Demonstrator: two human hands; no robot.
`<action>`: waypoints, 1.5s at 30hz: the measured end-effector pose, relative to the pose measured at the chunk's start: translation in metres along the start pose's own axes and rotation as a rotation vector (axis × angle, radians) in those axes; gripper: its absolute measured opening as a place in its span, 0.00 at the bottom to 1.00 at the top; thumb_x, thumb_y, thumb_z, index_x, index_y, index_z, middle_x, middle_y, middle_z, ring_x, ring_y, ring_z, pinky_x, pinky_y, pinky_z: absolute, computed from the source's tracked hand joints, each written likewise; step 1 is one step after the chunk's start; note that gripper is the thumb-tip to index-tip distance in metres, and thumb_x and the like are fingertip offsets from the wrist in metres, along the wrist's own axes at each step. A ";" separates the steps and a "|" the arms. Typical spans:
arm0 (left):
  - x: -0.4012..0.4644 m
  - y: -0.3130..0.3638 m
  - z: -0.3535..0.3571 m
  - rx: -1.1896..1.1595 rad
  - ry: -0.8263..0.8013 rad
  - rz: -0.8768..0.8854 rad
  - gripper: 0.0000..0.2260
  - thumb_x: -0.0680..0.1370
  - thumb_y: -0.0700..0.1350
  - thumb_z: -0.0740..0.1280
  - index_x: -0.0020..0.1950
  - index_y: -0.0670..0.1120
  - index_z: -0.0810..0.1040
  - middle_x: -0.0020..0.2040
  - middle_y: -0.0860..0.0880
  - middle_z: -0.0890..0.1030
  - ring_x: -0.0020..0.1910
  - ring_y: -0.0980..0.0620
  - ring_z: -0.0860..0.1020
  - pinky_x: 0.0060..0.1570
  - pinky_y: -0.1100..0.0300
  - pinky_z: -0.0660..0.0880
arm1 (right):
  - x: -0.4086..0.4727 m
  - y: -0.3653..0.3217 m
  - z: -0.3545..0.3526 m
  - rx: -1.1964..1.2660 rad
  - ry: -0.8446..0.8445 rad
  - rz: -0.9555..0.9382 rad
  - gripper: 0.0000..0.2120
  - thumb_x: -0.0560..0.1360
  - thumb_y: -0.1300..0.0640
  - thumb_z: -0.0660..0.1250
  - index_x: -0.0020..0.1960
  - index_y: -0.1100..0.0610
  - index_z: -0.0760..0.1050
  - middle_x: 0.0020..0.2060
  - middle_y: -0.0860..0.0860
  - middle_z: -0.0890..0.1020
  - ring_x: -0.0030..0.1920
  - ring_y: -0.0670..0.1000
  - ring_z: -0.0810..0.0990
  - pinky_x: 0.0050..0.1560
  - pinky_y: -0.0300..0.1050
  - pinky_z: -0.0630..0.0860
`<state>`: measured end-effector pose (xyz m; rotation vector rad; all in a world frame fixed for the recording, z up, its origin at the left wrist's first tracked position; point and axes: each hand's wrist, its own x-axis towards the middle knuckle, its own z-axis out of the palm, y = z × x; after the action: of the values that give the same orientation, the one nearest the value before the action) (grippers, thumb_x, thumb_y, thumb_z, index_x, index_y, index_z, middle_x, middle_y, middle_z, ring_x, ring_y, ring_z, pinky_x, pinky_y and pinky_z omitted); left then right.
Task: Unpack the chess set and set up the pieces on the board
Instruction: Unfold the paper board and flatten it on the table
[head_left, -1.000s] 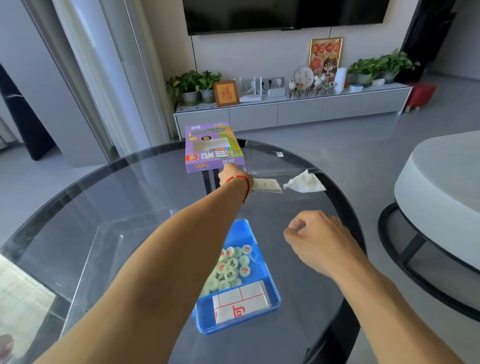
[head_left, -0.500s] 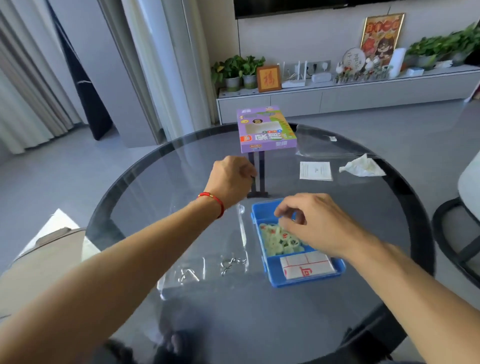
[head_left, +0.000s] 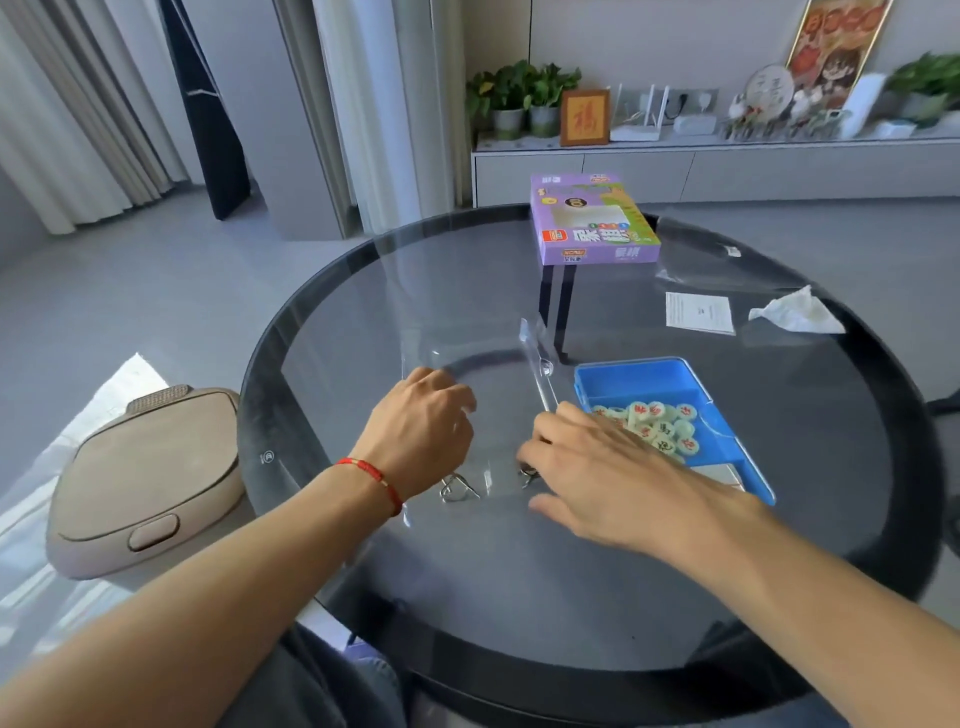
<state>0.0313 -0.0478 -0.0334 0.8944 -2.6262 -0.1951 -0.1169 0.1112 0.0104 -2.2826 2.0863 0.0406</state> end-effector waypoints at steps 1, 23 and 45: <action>0.000 0.001 0.000 0.005 -0.010 -0.006 0.12 0.75 0.43 0.62 0.50 0.49 0.84 0.51 0.49 0.82 0.54 0.46 0.77 0.51 0.51 0.77 | 0.001 0.000 0.001 -0.010 -0.001 0.007 0.13 0.82 0.47 0.62 0.62 0.53 0.75 0.54 0.49 0.74 0.59 0.52 0.68 0.61 0.48 0.70; 0.007 0.045 -0.005 -0.157 0.022 0.074 0.11 0.76 0.40 0.66 0.55 0.50 0.84 0.55 0.52 0.83 0.56 0.49 0.79 0.51 0.56 0.76 | -0.009 0.125 -0.008 1.398 0.560 0.717 0.07 0.83 0.61 0.63 0.53 0.65 0.75 0.44 0.63 0.85 0.38 0.57 0.86 0.35 0.43 0.82; 0.001 0.044 0.003 -0.166 0.006 0.052 0.11 0.77 0.40 0.67 0.53 0.52 0.85 0.54 0.54 0.83 0.55 0.51 0.79 0.53 0.61 0.73 | -0.054 0.236 0.038 0.406 0.647 1.118 0.13 0.78 0.66 0.61 0.56 0.61 0.83 0.54 0.65 0.83 0.58 0.68 0.76 0.57 0.56 0.78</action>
<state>0.0046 -0.0143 -0.0253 0.7685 -2.5794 -0.3902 -0.3560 0.1456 -0.0293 -0.7319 2.9789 -1.0550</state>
